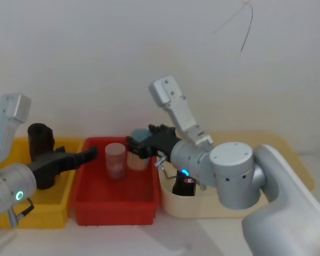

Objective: Pick up the garbage bag with the one hand and transfer it to the other hand.

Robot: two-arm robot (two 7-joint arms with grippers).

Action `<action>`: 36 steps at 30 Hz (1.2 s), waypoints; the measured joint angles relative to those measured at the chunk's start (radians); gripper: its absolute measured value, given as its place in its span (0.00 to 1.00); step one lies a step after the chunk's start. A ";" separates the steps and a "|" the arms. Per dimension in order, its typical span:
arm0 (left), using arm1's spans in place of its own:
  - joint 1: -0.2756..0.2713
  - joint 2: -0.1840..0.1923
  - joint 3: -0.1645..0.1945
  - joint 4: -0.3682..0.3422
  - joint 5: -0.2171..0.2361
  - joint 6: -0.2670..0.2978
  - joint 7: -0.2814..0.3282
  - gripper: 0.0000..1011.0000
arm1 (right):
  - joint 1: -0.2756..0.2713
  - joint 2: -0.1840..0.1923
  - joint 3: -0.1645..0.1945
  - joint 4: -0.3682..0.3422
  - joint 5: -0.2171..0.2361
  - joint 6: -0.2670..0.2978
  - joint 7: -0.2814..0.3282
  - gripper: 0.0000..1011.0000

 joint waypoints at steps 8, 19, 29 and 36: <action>0.000 0.000 0.000 0.000 0.000 0.000 0.000 0.99 | 0.001 0.011 0.040 -0.024 0.009 0.003 0.000 0.67; 0.000 0.000 0.000 0.000 0.000 0.000 0.000 0.99 | 0.019 0.022 0.097 0.004 0.007 -0.024 -0.028 0.67; 0.000 0.000 0.000 0.000 0.000 0.000 0.000 0.99 | 0.034 0.022 0.133 0.065 -0.013 -0.124 -0.072 0.82; 0.000 0.000 0.000 0.000 0.000 0.000 0.000 0.99 | 0.020 0.026 0.140 0.091 -0.039 -0.233 -0.107 0.99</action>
